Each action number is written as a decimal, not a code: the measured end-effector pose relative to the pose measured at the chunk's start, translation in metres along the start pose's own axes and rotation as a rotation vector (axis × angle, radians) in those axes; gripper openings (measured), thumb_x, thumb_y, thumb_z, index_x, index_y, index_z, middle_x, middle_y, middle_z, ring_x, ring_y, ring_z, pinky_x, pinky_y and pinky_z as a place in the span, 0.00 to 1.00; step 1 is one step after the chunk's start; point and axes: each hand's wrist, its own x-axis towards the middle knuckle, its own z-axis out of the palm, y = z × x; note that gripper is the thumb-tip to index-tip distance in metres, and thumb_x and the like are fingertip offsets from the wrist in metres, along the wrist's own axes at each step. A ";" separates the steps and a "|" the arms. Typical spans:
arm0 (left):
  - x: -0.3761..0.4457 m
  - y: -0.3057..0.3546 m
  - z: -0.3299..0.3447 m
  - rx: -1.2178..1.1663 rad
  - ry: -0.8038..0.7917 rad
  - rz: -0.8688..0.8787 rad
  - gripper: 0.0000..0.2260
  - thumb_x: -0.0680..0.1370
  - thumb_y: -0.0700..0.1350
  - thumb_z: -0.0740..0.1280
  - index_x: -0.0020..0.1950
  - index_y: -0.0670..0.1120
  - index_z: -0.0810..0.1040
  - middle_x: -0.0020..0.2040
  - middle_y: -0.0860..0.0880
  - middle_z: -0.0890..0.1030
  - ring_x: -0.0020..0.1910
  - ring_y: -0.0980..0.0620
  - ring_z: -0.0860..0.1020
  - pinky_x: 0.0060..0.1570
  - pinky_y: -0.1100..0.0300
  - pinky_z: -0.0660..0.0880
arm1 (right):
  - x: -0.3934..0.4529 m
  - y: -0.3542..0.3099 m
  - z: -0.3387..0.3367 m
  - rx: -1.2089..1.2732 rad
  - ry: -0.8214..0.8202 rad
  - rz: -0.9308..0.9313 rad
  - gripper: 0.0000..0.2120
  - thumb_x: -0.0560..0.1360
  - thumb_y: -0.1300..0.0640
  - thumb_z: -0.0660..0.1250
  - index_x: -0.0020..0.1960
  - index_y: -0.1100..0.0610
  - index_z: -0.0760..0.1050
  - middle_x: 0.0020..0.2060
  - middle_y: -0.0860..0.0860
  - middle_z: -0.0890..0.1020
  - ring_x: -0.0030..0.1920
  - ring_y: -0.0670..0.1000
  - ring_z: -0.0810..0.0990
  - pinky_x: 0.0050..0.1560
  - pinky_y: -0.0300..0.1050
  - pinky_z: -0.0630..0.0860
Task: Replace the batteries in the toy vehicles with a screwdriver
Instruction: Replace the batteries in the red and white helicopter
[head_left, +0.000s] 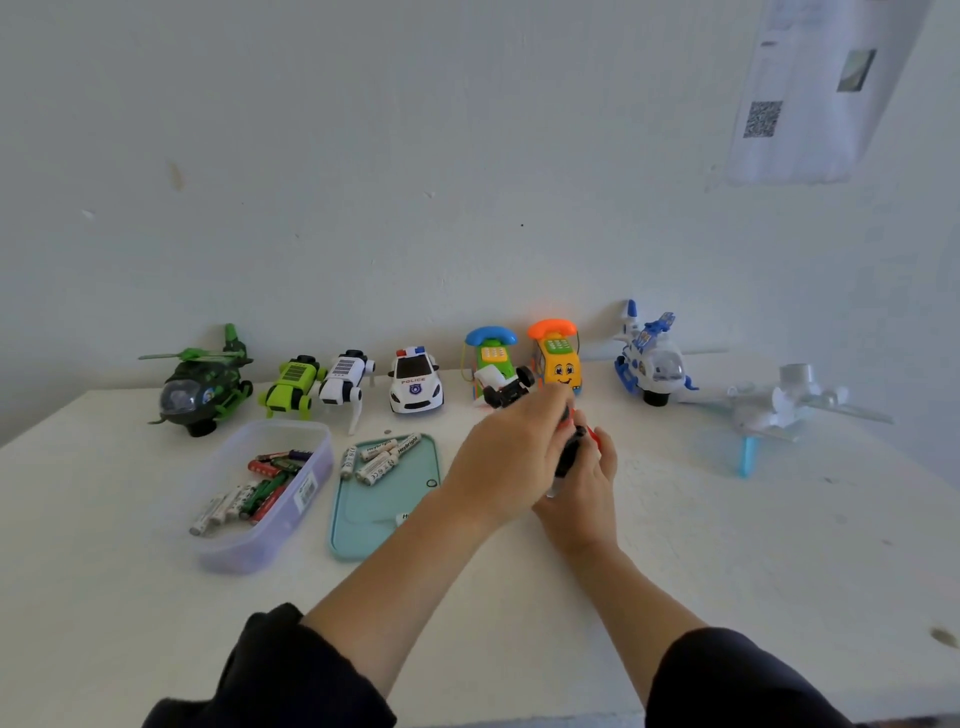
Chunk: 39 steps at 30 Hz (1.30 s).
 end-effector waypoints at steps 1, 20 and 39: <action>-0.003 0.001 0.003 0.049 -0.014 0.055 0.11 0.79 0.48 0.55 0.53 0.44 0.71 0.43 0.47 0.78 0.39 0.46 0.77 0.34 0.53 0.76 | 0.001 0.000 0.000 0.009 -0.008 0.035 0.37 0.70 0.54 0.71 0.72 0.61 0.57 0.73 0.55 0.60 0.73 0.45 0.46 0.67 0.50 0.67; 0.015 -0.054 -0.011 0.356 -0.017 0.088 0.08 0.72 0.38 0.57 0.45 0.42 0.74 0.39 0.46 0.75 0.36 0.45 0.74 0.38 0.54 0.71 | -0.003 0.002 0.005 -0.092 0.043 -0.135 0.44 0.67 0.50 0.75 0.74 0.62 0.57 0.72 0.52 0.64 0.75 0.56 0.50 0.70 0.57 0.63; 0.054 -0.055 -0.004 0.751 -0.681 -0.007 0.06 0.79 0.44 0.61 0.48 0.46 0.78 0.44 0.48 0.79 0.43 0.48 0.76 0.33 0.58 0.64 | -0.001 0.005 0.008 -0.146 0.102 -0.251 0.45 0.62 0.51 0.79 0.69 0.48 0.53 0.71 0.55 0.67 0.73 0.61 0.57 0.64 0.62 0.67</action>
